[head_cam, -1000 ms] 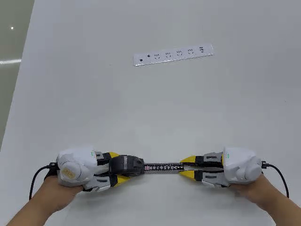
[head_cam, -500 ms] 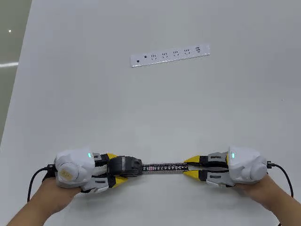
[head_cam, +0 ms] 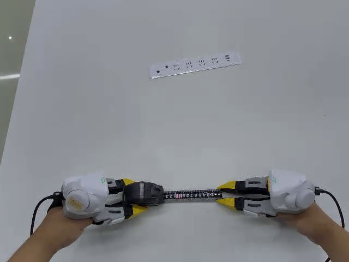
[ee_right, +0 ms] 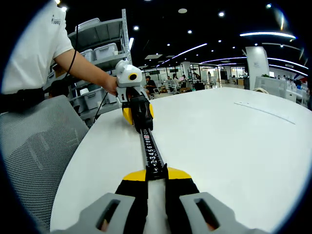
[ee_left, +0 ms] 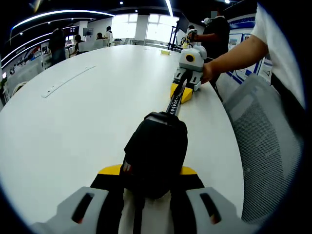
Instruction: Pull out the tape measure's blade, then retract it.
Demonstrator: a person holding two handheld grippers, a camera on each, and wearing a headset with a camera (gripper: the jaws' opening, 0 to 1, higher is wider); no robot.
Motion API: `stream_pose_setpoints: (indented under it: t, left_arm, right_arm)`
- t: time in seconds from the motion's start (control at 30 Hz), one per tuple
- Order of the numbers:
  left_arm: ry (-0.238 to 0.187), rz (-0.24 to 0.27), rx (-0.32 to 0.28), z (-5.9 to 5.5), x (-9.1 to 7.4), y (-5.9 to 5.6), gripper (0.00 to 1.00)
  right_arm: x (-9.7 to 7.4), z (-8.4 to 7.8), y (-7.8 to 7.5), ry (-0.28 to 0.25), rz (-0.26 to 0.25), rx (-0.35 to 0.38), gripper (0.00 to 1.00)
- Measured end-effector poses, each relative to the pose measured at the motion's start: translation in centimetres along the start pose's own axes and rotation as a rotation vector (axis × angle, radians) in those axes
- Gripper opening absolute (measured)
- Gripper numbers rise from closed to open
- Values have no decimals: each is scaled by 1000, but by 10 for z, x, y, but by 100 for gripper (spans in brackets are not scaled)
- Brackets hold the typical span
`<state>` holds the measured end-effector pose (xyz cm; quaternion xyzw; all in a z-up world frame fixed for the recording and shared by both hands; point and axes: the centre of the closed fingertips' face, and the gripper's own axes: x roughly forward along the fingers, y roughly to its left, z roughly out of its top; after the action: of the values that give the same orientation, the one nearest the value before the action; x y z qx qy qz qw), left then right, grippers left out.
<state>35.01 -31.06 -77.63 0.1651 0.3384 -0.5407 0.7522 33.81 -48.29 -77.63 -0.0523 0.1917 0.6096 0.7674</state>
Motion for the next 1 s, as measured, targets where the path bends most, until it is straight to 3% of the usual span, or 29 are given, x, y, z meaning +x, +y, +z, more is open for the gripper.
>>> stream_pose_setpoints:
  t: [1.0]
  left_arm:
    - [6,5,4,0,0,0,33]
  right_arm:
    - [-21,-8,-5,-1,-13,18,10]
